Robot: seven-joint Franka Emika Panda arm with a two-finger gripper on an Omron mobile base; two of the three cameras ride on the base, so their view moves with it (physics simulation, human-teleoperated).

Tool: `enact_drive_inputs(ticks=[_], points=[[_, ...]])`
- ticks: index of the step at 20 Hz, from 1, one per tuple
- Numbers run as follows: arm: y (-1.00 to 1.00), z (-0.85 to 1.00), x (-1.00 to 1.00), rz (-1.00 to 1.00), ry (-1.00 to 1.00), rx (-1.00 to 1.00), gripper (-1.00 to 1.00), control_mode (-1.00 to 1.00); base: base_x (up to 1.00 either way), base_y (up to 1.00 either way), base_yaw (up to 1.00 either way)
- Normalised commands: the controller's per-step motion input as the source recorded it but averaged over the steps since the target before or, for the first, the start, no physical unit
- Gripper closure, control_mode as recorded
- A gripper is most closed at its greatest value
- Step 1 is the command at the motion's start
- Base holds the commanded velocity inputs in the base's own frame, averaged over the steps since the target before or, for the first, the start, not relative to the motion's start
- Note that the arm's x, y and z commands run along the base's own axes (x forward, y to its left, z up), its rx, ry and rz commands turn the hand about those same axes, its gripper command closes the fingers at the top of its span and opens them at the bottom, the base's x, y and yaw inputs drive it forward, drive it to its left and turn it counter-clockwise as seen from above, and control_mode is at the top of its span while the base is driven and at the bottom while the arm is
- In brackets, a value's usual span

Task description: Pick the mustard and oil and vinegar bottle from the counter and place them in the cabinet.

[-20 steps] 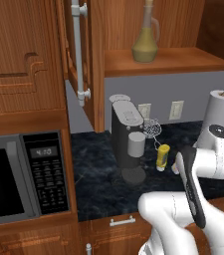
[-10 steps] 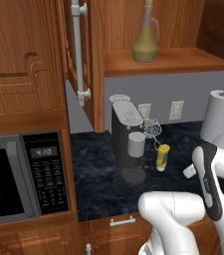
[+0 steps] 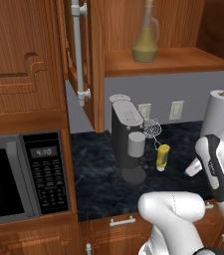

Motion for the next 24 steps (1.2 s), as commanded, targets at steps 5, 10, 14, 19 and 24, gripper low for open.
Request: enact_drive_inputs(ticks=[5,10,14,19,24], points=[[0.00,0.00,0.08,0.22,0.00,0.01,-1.00,-1.00,0.00,0.00,0.00],[-0.02,0.00,0.05,0.31,0.00,0.01,-1.00,-1.00,0.00,0.00,0.00],[0.00,0.00,0.03,0.26,0.00,0.00,-1.00,-1.00,0.00,0.00,0.00],[0.00,0.03,0.03,0.21,0.00,0.00,-1.00,-1.00,0.00,0.00,0.00],[0.00,0.03,0.07,0.20,0.00,0.00,-1.00,-1.00,0.00,0.00,0.00]])
